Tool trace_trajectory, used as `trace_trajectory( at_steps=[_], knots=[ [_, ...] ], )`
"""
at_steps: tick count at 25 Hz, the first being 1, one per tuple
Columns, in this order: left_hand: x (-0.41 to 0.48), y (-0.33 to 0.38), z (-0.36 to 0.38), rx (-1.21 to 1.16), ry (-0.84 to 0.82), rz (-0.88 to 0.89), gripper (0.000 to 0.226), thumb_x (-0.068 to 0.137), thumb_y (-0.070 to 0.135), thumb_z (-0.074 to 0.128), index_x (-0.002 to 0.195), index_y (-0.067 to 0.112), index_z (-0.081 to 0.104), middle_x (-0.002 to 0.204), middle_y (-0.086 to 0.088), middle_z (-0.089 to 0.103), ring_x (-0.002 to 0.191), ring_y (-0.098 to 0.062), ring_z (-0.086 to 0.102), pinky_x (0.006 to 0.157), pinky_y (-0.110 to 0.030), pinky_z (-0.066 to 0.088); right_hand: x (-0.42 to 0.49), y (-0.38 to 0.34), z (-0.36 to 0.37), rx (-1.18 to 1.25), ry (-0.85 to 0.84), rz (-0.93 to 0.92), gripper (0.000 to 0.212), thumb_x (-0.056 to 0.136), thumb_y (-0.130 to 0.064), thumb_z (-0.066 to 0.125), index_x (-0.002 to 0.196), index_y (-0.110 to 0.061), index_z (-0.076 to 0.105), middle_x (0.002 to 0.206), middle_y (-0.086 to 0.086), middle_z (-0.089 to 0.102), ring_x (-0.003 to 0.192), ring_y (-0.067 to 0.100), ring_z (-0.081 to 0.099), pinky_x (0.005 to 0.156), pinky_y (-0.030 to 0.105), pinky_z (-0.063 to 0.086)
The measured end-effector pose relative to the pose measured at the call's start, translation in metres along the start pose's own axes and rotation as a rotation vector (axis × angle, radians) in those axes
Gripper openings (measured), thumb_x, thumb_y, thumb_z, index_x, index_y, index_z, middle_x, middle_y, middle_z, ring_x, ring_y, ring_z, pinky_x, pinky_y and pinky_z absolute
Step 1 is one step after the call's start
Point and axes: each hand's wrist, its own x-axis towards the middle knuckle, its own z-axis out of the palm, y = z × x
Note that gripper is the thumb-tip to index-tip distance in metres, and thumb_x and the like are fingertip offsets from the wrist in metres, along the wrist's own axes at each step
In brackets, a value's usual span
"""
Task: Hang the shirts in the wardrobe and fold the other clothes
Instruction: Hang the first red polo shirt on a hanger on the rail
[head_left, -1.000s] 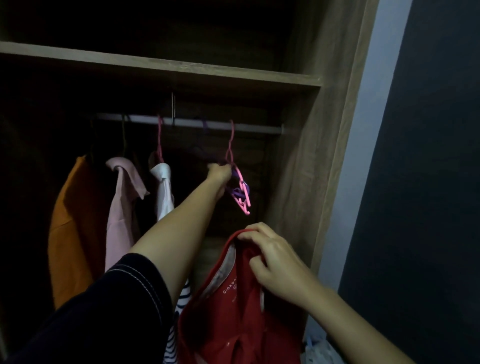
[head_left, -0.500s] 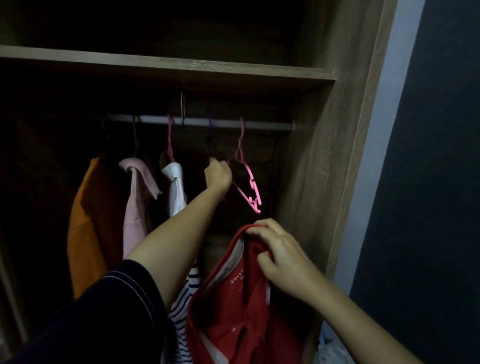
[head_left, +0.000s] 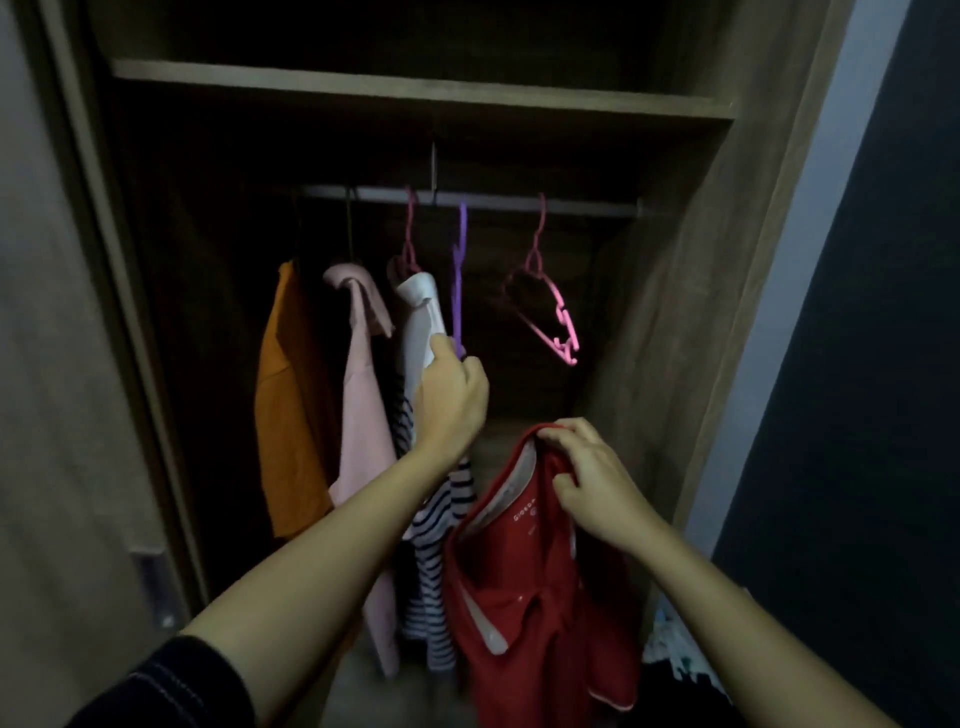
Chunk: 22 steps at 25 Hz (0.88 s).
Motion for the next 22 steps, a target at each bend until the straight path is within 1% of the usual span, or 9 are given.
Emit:
trace_trajectory(
  at_steps=[4, 5, 8, 9, 13, 16, 19, 21, 22],
  knots=[
    [-0.071, -0.058, -0.067, 0.007, 0.058, 0.128, 0.015, 0.096, 0.022, 0.045, 0.086, 0.011, 0.042, 0.065, -0.011, 0.056, 0.059, -0.026, 0.054, 0.055, -0.032, 0.033, -0.008, -0.024, 0.015, -0.011, -0.046, 0.096, 0.065, 0.067, 0.011, 0.055, 0.130, -0.002, 0.049, 0.132, 0.009, 0.043, 0.124, 0.020, 0.044, 0.095, 0.006, 0.022],
    [-0.091, -0.074, -0.085, -0.009, 0.064, 0.152, 0.014, 0.096, 0.022, 0.045, 0.086, 0.013, 0.044, 0.063, -0.007, 0.056, 0.059, -0.020, 0.056, 0.055, -0.029, 0.035, -0.010, -0.029, 0.020, -0.011, -0.057, 0.106, 0.066, 0.066, 0.012, 0.056, 0.130, -0.001, 0.048, 0.132, 0.011, 0.043, 0.125, 0.021, 0.044, 0.095, 0.005, 0.021],
    [-0.132, -0.122, -0.135, -0.022, 0.029, 0.179, 0.009, 0.095, 0.015, 0.047, 0.097, 0.009, 0.054, 0.059, 0.013, 0.052, 0.054, 0.010, 0.057, 0.052, -0.005, 0.036, -0.012, -0.039, 0.034, 0.004, -0.063, 0.139, 0.067, 0.063, 0.015, 0.055, 0.129, 0.003, 0.048, 0.132, 0.017, 0.042, 0.126, 0.026, 0.043, 0.096, 0.005, 0.020],
    [-0.138, -0.135, -0.146, -0.003, 0.022, 0.187, 0.011, 0.095, 0.018, 0.047, 0.100, 0.012, 0.055, 0.058, 0.015, 0.052, 0.053, 0.013, 0.056, 0.051, -0.004, 0.038, -0.010, -0.041, 0.037, 0.018, -0.053, 0.156, 0.067, 0.064, 0.016, 0.054, 0.129, 0.004, 0.048, 0.132, 0.019, 0.041, 0.126, 0.027, 0.043, 0.097, 0.006, 0.020],
    [-0.149, -0.170, -0.196, -0.013, -0.043, 0.206, 0.007, 0.096, 0.029, 0.047, 0.095, 0.031, 0.054, 0.055, 0.005, 0.057, 0.049, 0.003, 0.063, 0.046, -0.019, 0.048, 0.002, -0.054, 0.044, 0.077, -0.026, 0.228, 0.065, 0.067, 0.020, 0.050, 0.131, 0.006, 0.045, 0.135, 0.023, 0.035, 0.128, 0.031, 0.041, 0.104, 0.015, 0.023],
    [-0.150, -0.185, -0.229, 0.018, -0.076, 0.312, 0.013, 0.093, 0.048, 0.041, 0.093, 0.044, 0.053, 0.058, -0.002, 0.061, 0.048, -0.006, 0.065, 0.044, -0.022, 0.049, 0.012, -0.062, 0.047, 0.114, -0.007, 0.252, 0.065, 0.069, 0.022, 0.046, 0.132, 0.007, 0.043, 0.138, 0.023, 0.031, 0.131, 0.031, 0.039, 0.112, 0.023, 0.024],
    [-0.151, -0.191, -0.255, 0.046, -0.067, 0.465, 0.029, 0.096, 0.051, 0.037, 0.091, 0.029, 0.055, 0.053, 0.005, 0.058, 0.046, -0.004, 0.058, 0.048, -0.019, 0.047, 0.022, -0.072, 0.048, 0.214, 0.062, 0.292, 0.065, 0.069, 0.025, 0.043, 0.132, 0.008, 0.043, 0.139, 0.024, 0.030, 0.133, 0.031, 0.037, 0.108, 0.015, 0.024],
    [-0.153, -0.197, -0.266, 0.044, -0.095, 0.511, 0.029, 0.097, 0.048, 0.038, 0.091, 0.026, 0.057, 0.058, 0.012, 0.058, 0.048, -0.002, 0.058, 0.050, -0.017, 0.046, 0.025, -0.080, 0.046, 0.298, 0.097, 0.297, 0.063, 0.071, 0.029, 0.040, 0.132, 0.011, 0.040, 0.140, 0.025, 0.029, 0.134, 0.031, 0.037, 0.100, 0.005, 0.025],
    [-0.153, -0.198, -0.269, 0.042, -0.130, 0.515, 0.028, 0.097, 0.047, 0.039, 0.092, 0.026, 0.057, 0.062, 0.017, 0.059, 0.050, 0.000, 0.059, 0.050, -0.019, 0.047, 0.026, -0.085, 0.044, 0.322, 0.099, 0.281, 0.063, 0.071, 0.030, 0.039, 0.132, 0.012, 0.039, 0.141, 0.025, 0.028, 0.134, 0.031, 0.036, 0.100, 0.006, 0.024]
  ],
)
